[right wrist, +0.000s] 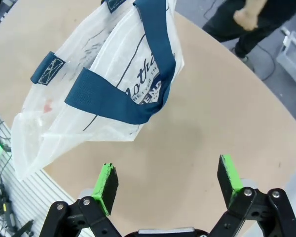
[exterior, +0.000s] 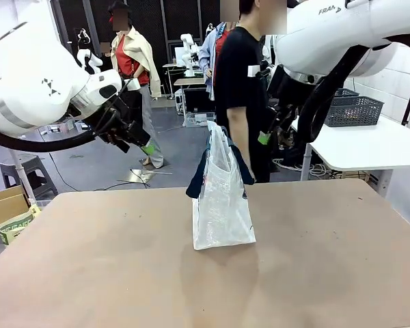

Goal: Transfer purchased items from the store into the shopping bag.
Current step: Open the Reusable shopping bag in the center of the table.

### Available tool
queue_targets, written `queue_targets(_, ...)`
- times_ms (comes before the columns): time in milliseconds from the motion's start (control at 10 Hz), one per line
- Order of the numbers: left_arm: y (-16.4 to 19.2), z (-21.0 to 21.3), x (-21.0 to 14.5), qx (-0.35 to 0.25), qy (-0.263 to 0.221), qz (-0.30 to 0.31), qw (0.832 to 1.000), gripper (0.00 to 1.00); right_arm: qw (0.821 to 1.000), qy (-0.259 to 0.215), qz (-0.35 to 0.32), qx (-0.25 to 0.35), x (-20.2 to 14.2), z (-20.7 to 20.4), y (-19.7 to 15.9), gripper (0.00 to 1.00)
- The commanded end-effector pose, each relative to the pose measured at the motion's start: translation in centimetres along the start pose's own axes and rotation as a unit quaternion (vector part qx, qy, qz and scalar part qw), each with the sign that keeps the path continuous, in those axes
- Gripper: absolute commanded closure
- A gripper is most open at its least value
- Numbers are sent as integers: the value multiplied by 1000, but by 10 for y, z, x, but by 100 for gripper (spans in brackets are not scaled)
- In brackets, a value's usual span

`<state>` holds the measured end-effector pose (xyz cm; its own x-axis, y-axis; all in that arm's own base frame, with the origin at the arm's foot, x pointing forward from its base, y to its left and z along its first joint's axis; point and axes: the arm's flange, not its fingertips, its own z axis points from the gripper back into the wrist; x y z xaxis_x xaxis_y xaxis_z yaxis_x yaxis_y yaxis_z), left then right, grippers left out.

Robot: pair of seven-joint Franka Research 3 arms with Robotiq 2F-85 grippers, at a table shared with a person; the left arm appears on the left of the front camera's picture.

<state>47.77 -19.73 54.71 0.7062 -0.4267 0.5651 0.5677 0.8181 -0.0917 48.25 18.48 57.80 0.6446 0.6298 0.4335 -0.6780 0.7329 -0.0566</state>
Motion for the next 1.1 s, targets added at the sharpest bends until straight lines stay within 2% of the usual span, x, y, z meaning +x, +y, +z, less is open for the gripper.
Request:
queue_targets(0,-1,1,4,-1,-2,-1,1000,0,1000,0,1,1,2,-1,1,0)
queue_targets(100,-14,2,14,6,2,32,999,0,999,12,-37,18,18,-1,9,0)
queue_targets(200,-26,7,26,11,7,49,999,0,997,38,-59,11,39,6,10,0)
queue_targets(400,-40,11,52,7,13,82,997,0,994,71,-82,25,78,8,7,0)
queue_targets(500,-45,6,61,6,32,102,994,0,992,85,-85,21,92,7,7,0)
queue_targets(800,-57,-30,92,-9,32,145,989,0,984,128,-122,13,133,-15,8,0)
queue_targets(900,-59,-36,104,-14,18,163,986,0,984,136,-114,23,139,-25,11,0)
queue_targets(1000,-57,-20,74,-16,32,128,991,0,988,107,-107,26,108,-11,9,0)
